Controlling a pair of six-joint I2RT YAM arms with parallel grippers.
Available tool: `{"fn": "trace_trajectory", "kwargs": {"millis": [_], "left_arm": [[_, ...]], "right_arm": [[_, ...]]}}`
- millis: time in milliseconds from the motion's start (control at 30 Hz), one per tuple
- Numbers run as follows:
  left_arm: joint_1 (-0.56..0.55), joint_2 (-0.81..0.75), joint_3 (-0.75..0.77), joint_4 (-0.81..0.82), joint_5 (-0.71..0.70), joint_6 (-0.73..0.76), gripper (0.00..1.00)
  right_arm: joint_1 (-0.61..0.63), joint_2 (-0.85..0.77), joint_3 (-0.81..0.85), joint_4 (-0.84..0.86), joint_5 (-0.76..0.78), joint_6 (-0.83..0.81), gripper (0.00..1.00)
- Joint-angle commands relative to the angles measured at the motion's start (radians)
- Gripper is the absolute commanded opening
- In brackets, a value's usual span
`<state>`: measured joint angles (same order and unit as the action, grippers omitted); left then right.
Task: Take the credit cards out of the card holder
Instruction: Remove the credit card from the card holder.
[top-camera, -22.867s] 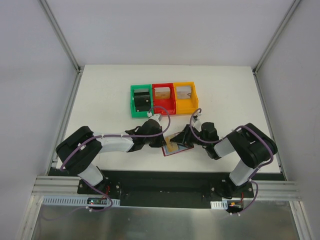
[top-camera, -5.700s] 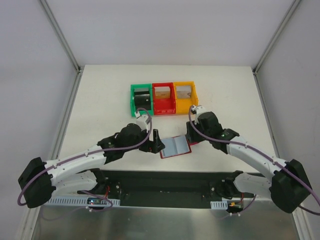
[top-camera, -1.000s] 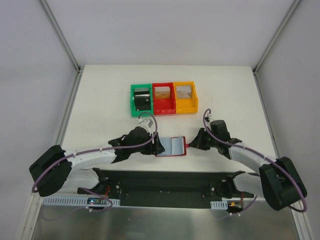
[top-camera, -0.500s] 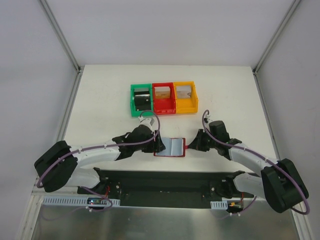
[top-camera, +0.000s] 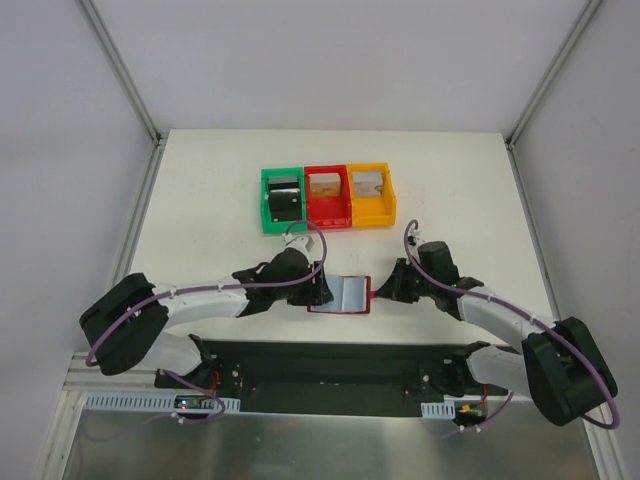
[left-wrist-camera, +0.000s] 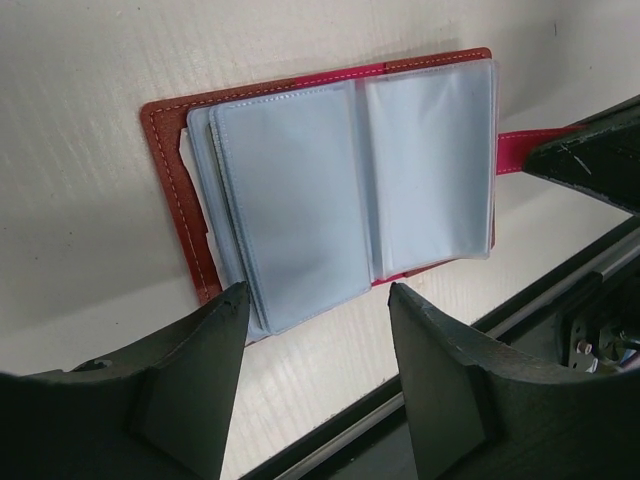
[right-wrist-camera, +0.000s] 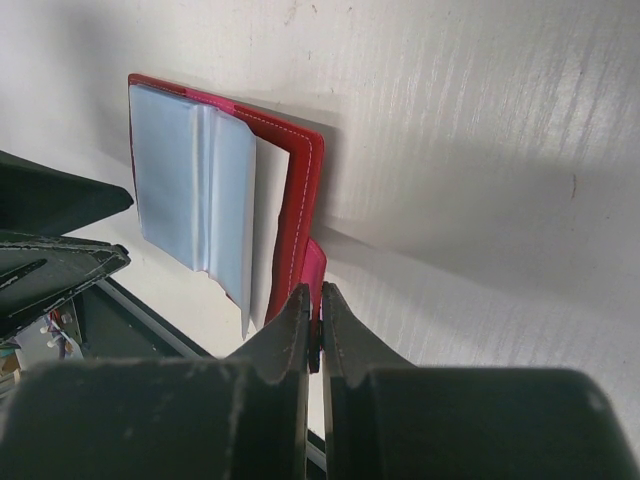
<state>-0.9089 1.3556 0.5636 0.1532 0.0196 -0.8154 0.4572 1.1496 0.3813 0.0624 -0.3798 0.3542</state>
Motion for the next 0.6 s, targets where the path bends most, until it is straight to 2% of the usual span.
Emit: {"fn": "trace_trajectory", "kwargs": {"millis": [0, 567], "left_arm": [[0.001, 0.016, 0.032, 0.034, 0.036, 0.019, 0.57], [0.002, 0.066, 0.039, 0.077, 0.088, 0.019, 0.56]], "right_arm": [[0.008, -0.008, 0.027, 0.004, -0.007, -0.011, 0.0], [0.017, 0.001, 0.033, 0.005, -0.011, -0.008, 0.0]]}}
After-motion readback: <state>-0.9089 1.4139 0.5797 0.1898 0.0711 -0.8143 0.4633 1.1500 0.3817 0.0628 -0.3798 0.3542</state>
